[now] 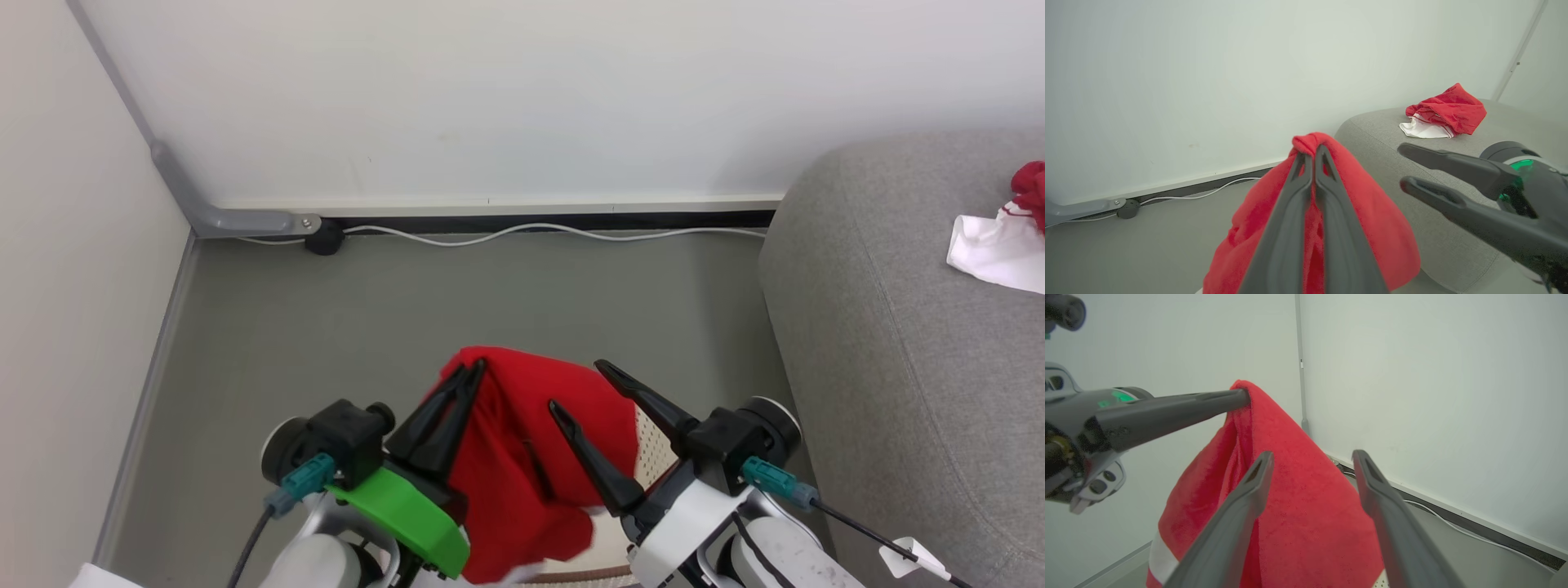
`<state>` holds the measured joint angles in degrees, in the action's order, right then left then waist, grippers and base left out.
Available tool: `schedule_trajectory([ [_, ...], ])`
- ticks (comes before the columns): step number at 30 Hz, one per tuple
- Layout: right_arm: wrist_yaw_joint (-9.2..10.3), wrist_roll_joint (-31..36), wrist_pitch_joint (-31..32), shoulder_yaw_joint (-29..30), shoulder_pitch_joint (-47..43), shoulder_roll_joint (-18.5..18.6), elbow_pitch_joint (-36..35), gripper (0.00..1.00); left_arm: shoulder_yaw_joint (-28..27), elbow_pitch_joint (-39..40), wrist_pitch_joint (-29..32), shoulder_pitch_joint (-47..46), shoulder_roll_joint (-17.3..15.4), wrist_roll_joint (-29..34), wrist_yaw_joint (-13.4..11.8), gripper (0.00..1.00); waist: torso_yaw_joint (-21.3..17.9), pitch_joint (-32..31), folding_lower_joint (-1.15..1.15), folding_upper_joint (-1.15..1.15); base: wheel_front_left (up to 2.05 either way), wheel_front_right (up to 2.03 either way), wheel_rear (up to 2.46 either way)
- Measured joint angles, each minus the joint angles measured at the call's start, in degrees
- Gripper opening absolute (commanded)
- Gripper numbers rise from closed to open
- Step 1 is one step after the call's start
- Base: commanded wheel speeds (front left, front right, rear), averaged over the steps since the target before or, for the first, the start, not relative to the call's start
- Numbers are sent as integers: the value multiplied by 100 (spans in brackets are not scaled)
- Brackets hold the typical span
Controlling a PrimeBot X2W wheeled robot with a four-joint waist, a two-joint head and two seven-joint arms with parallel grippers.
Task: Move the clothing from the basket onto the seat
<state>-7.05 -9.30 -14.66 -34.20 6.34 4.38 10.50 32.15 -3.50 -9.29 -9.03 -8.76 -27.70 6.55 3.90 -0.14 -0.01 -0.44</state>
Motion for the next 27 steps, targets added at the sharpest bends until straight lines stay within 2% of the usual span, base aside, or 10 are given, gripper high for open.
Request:
schedule_trajectory([
  [7, 0, -100, 0, -171, -20, -3, 36, 100, 493, 498, 191, 87, 102, 41, 8, 0, 13, -252, 0, 0, 0, 0, 0],
  [12, -1, -191, 10, -312, -101, 1, 138, 100, 641, 703, 277, 143, 103, 40, 9, 0, -25, -255, 0, 0, 0, 0, 0],
  [13, -1, -218, 15, -342, -102, -3, 146, 33, 638, 740, 277, 154, 99, 40, 9, 0, -43, -250, 0, 0, 0, 0, 0],
  [14, -1, -278, 16, -363, -102, -12, 146, 0, 628, 778, 279, 169, 96, 40, 9, 0, -63, -245, 0, 0, 0, 0, 0],
  [16, -1, -404, 16, -433, -102, -11, 146, 0, 594, 831, 322, 215, 82, 40, 8, 0, -109, -233, 0, 0, 0, 0, 0],
  [17, -2, -448, 16, -446, -102, -14, 145, 0, 569, 850, 323, 239, 71, 40, 7, 4, -135, -226, 0, 0, 0, 0, 0],
  [20, -2, -482, 15, -442, -101, -15, 143, 0, 493, 944, 327, 295, 33, 41, -8, 58, -234, -202, 0, 0, 0, 0, 0],
  [21, -2, -482, 16, -432, -97, -12, 140, 0, 474, 974, 327, 325, 18, 41, -14, 87, -273, -193, 0, 0, 0, 0, 0],
  [22, -2, -482, 16, -413, -93, -3, 136, 0, 466, 1000, 328, 353, 5, 41, -32, 100, -316, -184, 0, 0, 0, 0, 0],
  [27, -2, -482, 16, -201, -58, 113, 71, 0, 482, 1154, 392, 437, -4, 40, -77, 100, -598, -128, 0, 0, 0, 0, 0],
])
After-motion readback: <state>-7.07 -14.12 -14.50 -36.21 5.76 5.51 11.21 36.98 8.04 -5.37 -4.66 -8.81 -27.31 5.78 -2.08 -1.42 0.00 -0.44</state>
